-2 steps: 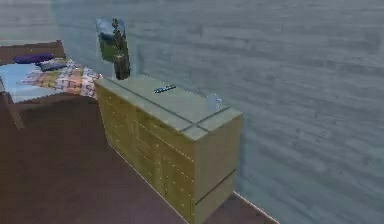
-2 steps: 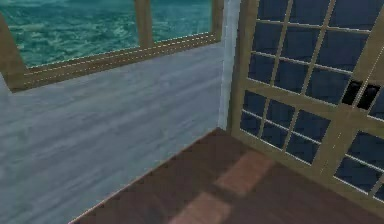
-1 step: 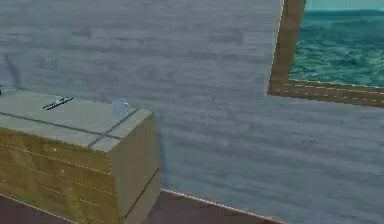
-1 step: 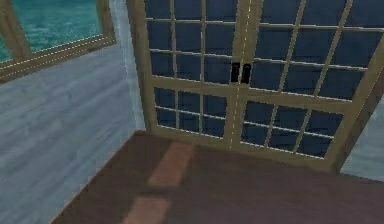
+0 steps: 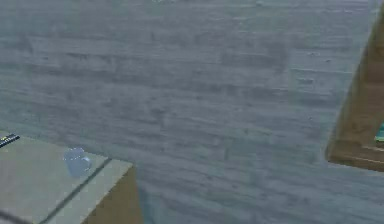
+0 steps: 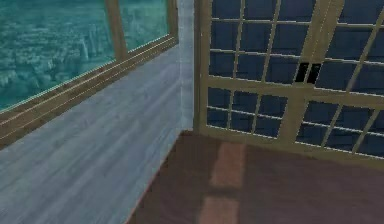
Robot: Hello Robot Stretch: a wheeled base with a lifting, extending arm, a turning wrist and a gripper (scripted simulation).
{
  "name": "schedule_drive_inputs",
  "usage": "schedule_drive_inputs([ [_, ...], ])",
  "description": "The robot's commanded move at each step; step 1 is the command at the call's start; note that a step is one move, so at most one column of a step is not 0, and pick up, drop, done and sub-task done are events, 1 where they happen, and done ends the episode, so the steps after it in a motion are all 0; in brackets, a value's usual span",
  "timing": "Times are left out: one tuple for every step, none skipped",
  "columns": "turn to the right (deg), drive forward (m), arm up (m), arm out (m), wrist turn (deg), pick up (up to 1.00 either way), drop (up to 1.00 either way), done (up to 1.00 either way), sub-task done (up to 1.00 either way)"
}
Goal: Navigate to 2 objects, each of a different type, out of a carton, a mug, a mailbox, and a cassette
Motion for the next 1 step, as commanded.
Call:
schedule_drive_inputs([
  [-33.0,0.0,0.0,0.0,0.0,0.0,0.0,0.0,0.0],
])
